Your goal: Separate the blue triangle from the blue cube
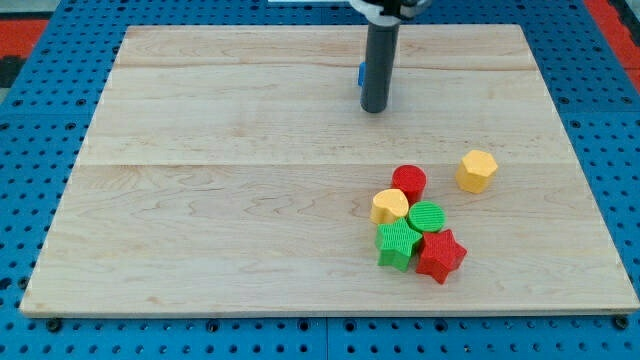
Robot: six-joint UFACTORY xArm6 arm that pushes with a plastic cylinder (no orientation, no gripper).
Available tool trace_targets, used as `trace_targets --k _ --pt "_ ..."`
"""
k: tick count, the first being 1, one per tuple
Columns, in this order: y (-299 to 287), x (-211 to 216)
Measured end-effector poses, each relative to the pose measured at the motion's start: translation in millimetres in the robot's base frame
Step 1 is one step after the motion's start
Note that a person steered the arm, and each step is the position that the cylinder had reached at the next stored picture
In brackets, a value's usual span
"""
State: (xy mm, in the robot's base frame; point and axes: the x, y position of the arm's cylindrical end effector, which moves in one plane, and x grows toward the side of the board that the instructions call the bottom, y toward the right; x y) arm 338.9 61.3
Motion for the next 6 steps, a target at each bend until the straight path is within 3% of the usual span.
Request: trace_targets --k 2,3,6 --pt "-66.4 -13.2" --pt "-54.9 -50.3" --pt "26.1 -79.9"
